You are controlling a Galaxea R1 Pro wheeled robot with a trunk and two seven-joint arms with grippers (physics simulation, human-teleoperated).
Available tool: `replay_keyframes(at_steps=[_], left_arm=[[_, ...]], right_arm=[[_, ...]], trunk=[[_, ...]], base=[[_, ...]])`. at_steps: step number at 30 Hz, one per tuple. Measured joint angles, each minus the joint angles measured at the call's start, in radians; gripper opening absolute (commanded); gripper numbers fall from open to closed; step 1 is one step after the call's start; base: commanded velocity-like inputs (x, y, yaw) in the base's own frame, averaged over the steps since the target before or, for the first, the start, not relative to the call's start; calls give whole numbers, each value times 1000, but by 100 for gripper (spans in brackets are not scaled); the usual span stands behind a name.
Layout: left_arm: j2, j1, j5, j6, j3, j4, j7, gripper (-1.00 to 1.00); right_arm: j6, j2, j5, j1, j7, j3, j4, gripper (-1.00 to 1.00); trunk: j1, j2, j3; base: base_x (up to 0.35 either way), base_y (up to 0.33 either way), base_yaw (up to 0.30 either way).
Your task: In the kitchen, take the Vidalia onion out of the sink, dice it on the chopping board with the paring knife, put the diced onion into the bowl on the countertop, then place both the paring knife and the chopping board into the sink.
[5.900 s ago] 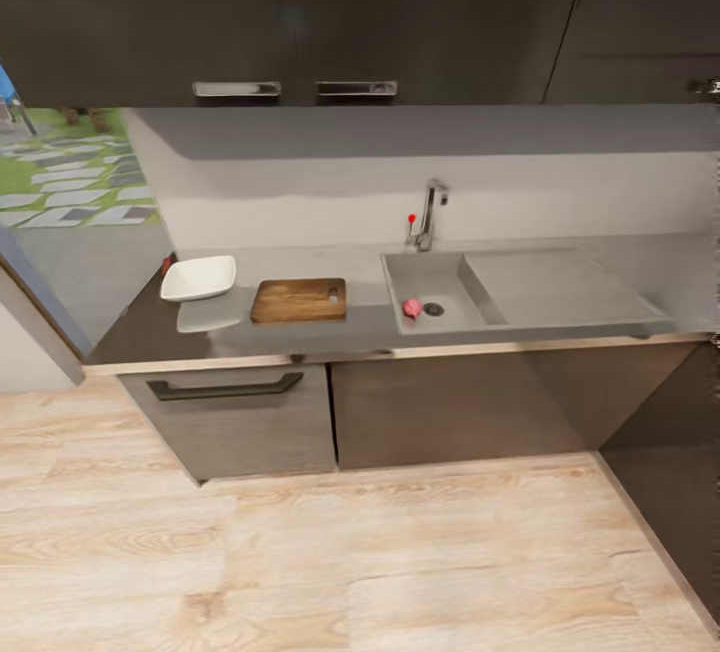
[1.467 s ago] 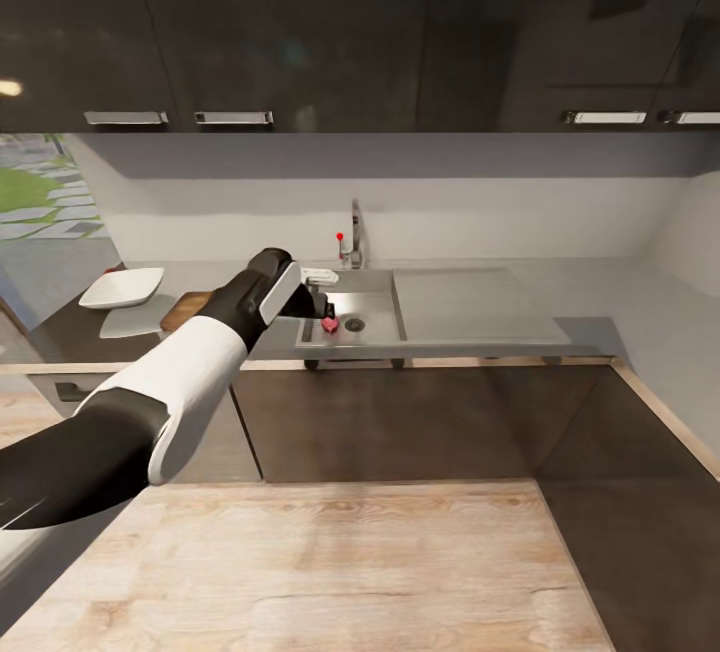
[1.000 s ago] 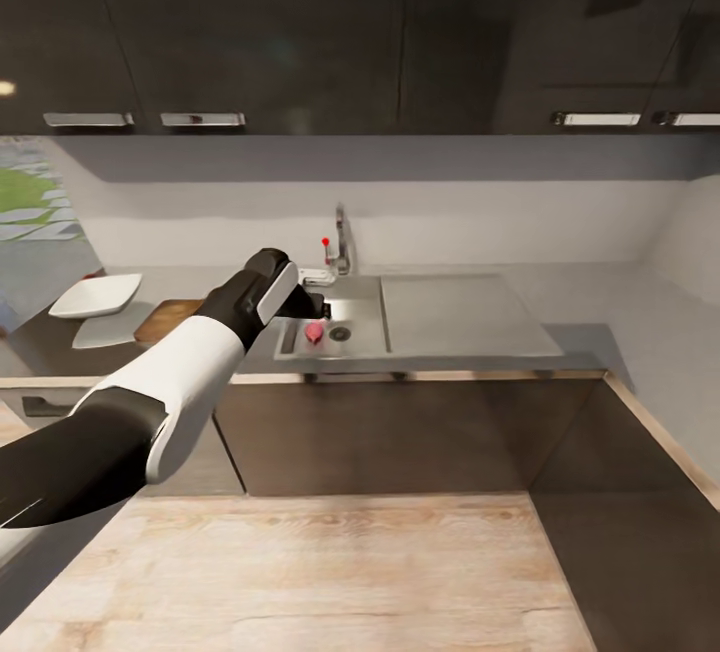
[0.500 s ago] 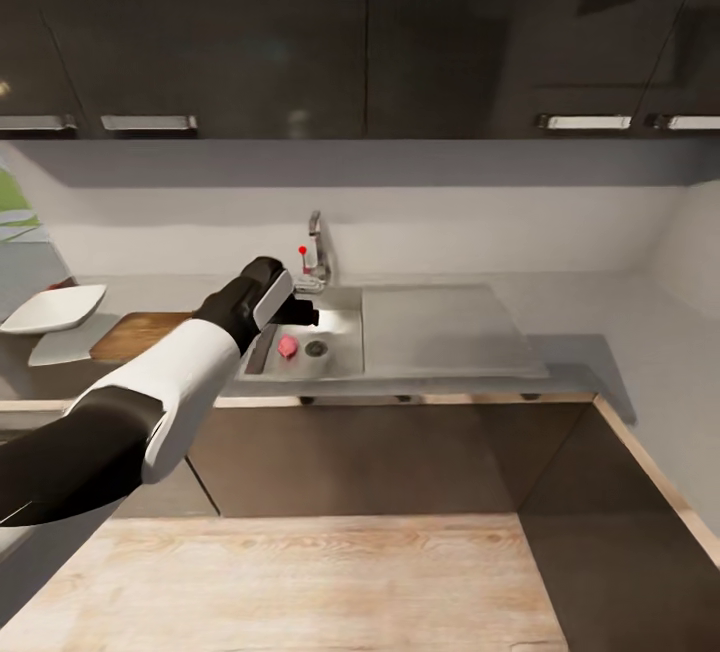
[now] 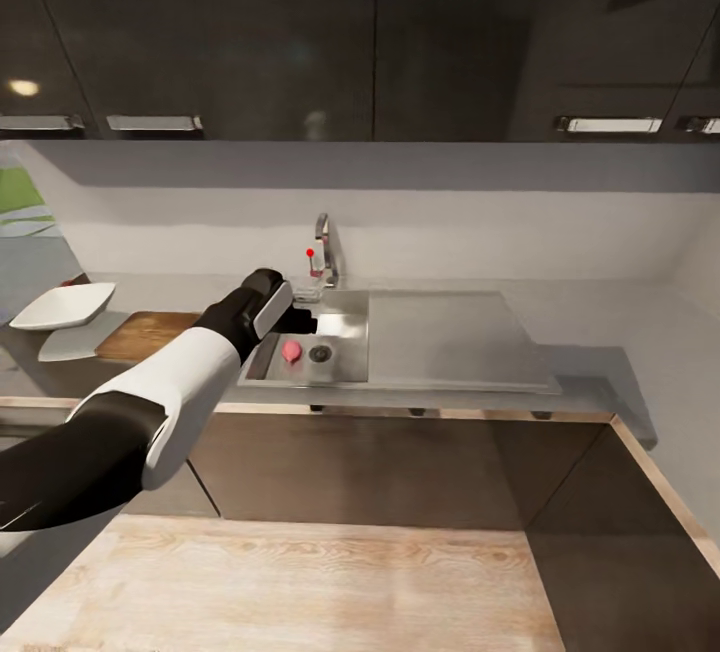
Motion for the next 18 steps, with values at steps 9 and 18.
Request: replay_keyframes(at_steps=[9, 18], left_arm=[[1, 39, 1, -28, 0, 0, 0, 100], [1, 42, 1, -38, 0, 1, -1, 100]], right_arm=[[0, 0, 0, 0, 0, 0, 0, 100], [0, 0, 0, 0, 0, 0, 0, 100]], trunk=[[0, 0, 0], [-1, 0, 0]], base=[[9, -8, 3], [231, -61, 0]])
